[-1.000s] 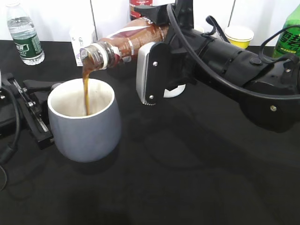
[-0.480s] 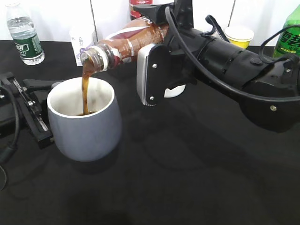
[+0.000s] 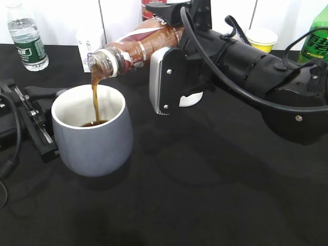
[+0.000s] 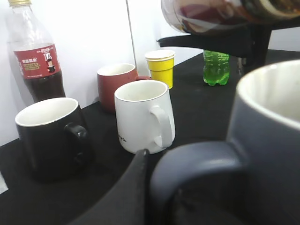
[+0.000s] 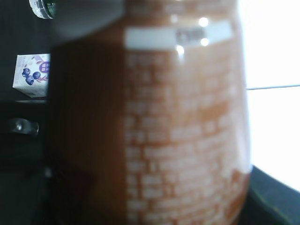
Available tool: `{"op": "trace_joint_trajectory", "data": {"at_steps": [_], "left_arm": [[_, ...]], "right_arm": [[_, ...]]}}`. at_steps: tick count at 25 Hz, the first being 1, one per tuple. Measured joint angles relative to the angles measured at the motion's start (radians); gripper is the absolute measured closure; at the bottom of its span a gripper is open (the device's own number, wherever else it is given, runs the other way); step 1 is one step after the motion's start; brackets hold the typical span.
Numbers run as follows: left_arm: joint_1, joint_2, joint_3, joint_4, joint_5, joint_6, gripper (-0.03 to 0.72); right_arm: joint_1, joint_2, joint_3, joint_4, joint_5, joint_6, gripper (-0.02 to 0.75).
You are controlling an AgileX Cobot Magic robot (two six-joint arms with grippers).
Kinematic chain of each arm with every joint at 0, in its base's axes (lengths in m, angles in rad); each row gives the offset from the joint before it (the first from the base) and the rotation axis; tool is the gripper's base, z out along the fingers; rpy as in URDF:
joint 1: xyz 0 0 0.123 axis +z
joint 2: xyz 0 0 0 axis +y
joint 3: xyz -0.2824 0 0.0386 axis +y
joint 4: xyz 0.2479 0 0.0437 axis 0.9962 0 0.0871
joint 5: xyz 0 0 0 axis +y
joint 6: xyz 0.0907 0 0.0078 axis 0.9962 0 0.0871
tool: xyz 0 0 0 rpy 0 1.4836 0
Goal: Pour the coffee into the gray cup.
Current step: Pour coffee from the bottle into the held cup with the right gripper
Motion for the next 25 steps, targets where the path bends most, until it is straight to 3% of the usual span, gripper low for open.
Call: {"op": "trace_joint_trajectory", "data": {"at_steps": [25], "left_arm": [[0.000,0.000,0.000,0.000,0.001,0.001,0.644]], "right_arm": [[0.000,0.000,0.000,0.000,-0.011,-0.041,0.206]]}}
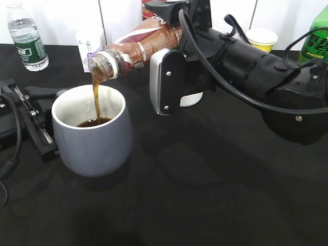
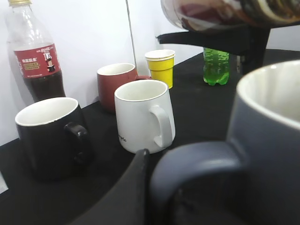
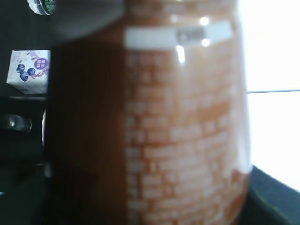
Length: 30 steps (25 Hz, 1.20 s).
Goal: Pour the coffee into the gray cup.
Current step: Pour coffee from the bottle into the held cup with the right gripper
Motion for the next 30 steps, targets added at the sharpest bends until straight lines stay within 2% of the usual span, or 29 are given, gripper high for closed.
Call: {"op": "trace_joint_trajectory", "data": {"at_steps": [30], "left_arm": [[0.000,0.000,0.000,0.000,0.006,0.002,0.644]], "right_arm": [[0.000,0.000,-0.001,0.000,-0.001,-0.064,0.206]]}}
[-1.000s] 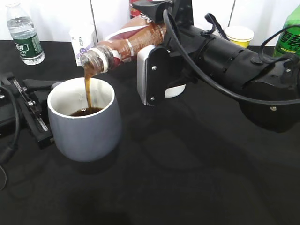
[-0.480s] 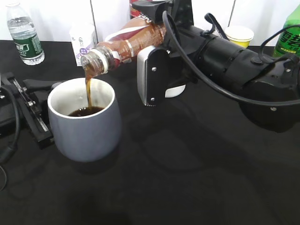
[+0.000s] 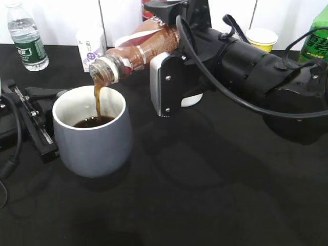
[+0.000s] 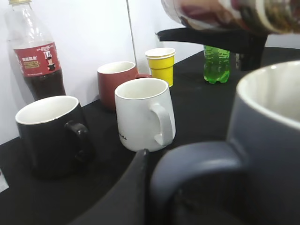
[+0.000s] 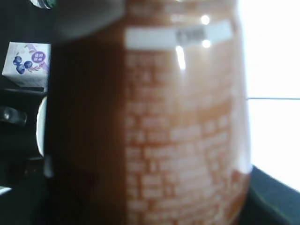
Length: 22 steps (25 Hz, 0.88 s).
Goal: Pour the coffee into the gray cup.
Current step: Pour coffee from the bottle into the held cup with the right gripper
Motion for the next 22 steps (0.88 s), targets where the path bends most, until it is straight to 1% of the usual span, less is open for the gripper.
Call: {"op": "trace_joint_trajectory", "data": {"at_steps": [14,18,22], "left_arm": [[0.000,0.000,0.000,0.000,0.001,0.001,0.643],[0.000,0.000,0.000,-0.003,0.001,0.001,0.643],[0.000,0.000,0.000,-0.058,0.001,0.001,0.643]], "right_arm": [[0.000,0.000,-0.002,0.000,-0.015,0.000,0.206],[0.000,0.000,-0.003,-0.001,-0.015,0.071,0.206],[0.000,0.000,-0.003,-0.001,-0.015,0.166,0.206]]}}
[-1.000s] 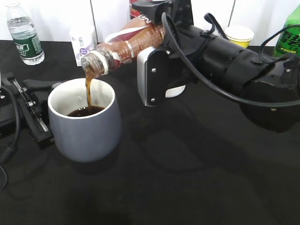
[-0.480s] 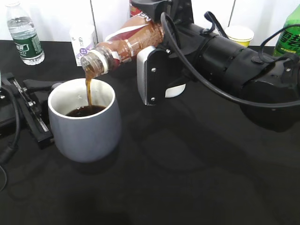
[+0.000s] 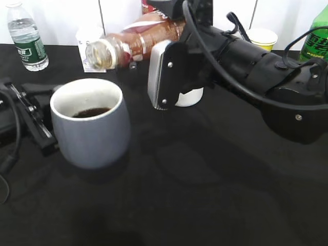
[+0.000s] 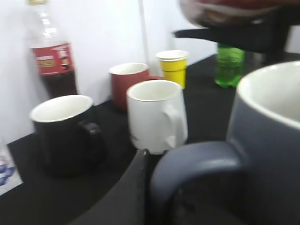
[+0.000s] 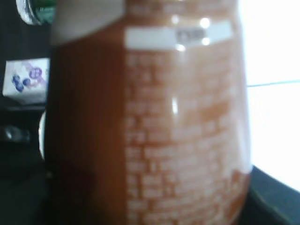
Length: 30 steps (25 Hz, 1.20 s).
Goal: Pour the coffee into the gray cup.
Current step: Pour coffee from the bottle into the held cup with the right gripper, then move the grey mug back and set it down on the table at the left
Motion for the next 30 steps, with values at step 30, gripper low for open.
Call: {"op": "trace_joint_trajectory", "data": {"at_steps": [30], "left_arm": [[0.278,0.334,-0.264,-0.410,-0.014,0.224,0.643]], "right_arm": [[0.000,0.000,0.000,0.012,0.032,1.309,0.206]]}}
